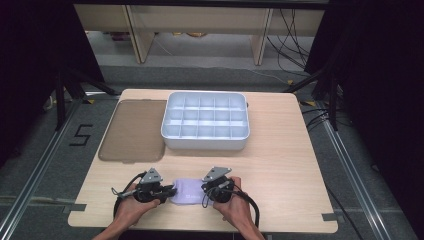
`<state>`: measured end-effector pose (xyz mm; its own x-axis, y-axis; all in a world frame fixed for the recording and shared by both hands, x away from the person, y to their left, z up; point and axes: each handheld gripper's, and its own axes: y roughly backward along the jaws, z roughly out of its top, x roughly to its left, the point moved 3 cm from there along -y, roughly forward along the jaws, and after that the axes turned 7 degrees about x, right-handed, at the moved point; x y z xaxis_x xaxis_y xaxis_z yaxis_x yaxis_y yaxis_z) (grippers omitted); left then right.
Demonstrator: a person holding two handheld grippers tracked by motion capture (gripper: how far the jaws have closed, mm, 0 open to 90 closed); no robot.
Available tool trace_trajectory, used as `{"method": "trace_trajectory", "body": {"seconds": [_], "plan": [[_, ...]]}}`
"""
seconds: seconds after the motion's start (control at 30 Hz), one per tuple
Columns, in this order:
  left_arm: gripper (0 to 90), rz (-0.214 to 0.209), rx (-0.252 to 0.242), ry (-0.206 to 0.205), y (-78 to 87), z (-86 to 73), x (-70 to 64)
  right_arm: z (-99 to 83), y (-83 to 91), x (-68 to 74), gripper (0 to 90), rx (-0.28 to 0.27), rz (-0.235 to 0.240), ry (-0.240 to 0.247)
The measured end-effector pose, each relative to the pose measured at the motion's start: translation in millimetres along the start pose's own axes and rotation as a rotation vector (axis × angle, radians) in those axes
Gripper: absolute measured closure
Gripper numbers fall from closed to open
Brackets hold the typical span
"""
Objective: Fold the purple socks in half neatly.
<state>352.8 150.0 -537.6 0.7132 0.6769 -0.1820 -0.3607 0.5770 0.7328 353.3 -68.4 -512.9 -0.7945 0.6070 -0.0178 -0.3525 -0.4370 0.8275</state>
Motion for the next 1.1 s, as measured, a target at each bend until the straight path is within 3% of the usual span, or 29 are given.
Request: {"method": "trace_trajectory", "body": {"seconds": [0.03,0.07,0.13,0.17,0.27,0.33,0.4,0.43,0.47,0.53,0.6,0.67,0.7,0.73,0.77,0.83,1.1], "plan": [[82.3,-0.009,-0.020,0.025,-0.1,0.4,-0.8,-0.6,-0.4,0.5,89.0,0.021,0.011,0.010],[82.8,-0.009,-0.020,0.025,-0.1,0.4,-0.8,-0.7,-2.5,1.2,89.0,0.009,0.009,0.017],[83.8,-0.018,-0.026,-0.002,4.6,2.2,-1.2,-0.1,-5.0,3.1,89.5,0.018,0.028,0.030],[83.9,-0.025,-0.056,0.015,4.9,4.2,-3.6,-0.3,-5.2,4.0,89.5,0.027,0.029,0.043],[84.1,-0.030,-0.045,-0.017,10.3,5.6,-5.1,-0.2,-10.2,10.0,90.0,0.045,0.049,0.045],[84.3,-0.038,-0.059,-0.014,11.5,6.8,-6.8,-0.7,-13.9,11.8,90.0,0.063,0.052,0.051],[84.4,-0.040,-0.063,-0.006,13.6,8.0,-7.9,0.7,-14.9,11.6,90.0,0.057,0.055,0.057],[84.4,-0.033,-0.068,-0.034,15.5,9.1,-7.1,1.0,-15.3,13.2,90.0,0.056,0.055,0.045],[84.4,-0.038,-0.081,-0.020,16.3,10.0,-8.7,1.8,-16.9,14.4,90.0,0.045,0.058,0.048],[84.4,-0.047,-0.078,-0.039,21.4,11.1,-8.8,4.0,-17.7,16.6,90.0,0.051,0.068,0.051],[84.4,-0.055,-0.094,-0.031,24.1,12.3,-11.6,6.8,-20.6,20.8,90.0,0.046,0.073,0.049],[84.4,-0.056,-0.091,-0.039,26.4,12.3,-13.1,9.6,-22.7,23.5,90.0,0.037,0.081,0.076],[84.4,-0.058,-0.084,-0.053,27.8,12.1,-13.1,10.9,-23.2,24.9,90.0,0.046,0.087,0.070],[84.4,-0.060,-0.094,-0.042,28.2,12.5,-14.8,11.9,-24.0,27.5,90.0,0.057,0.071,0.029],[84.4,-0.066,-0.097,-0.051,29.5,13.0,-14.5,14.2,-25.4,27.7,90.0,0.048,0.090,0.062],[84.5,-0.063,-0.101,-0.060,34.7,14.0,-14.0,17.4,-28.4,30.6,90.0,0.038,0.098,0.069],[84.5,-0.097,-0.139,-0.006,44.8,17.4,-7.3,27.8,-36.5,36.6,90.0,0.026,0.135,0.080]]}}
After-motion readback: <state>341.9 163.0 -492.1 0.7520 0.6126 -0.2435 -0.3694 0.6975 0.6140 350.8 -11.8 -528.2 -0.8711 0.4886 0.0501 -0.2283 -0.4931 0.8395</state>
